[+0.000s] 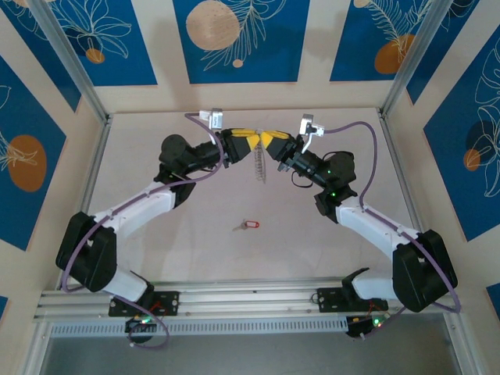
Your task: Put the keys on the keyring
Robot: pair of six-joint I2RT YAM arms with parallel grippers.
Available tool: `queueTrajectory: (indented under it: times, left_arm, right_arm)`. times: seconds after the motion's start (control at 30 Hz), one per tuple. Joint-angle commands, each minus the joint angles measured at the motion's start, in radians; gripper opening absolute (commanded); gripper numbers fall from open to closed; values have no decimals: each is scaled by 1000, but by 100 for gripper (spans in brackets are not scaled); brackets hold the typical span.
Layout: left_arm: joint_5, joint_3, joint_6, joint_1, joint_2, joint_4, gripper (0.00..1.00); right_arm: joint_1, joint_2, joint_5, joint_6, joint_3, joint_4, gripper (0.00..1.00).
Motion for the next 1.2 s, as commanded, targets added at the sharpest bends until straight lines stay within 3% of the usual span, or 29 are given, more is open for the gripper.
queueTrajectory:
  times: [0.0, 0.53, 0.93, 1.07, 1.17]
  left_arm:
    - [18, 41, 5, -13, 13, 63, 34]
    - [-24, 26, 32, -15, -8, 82, 34]
    - [-6, 35, 23, -15, 7, 96, 2]
    - [13, 43, 40, -15, 3, 74, 0]
    - [34, 58, 111, -15, -20, -21, 0]
  right_arm:
    - [4, -4, 23, 4, -2, 42, 0]
    - [-2, -6, 27, 10, -21, 36, 0]
    - [-3, -4, 22, 12, -22, 32, 0]
    - [-11, -11, 3, 10, -14, 12, 0]
    - [-47, -48, -2, 6, -16, -68, 32]
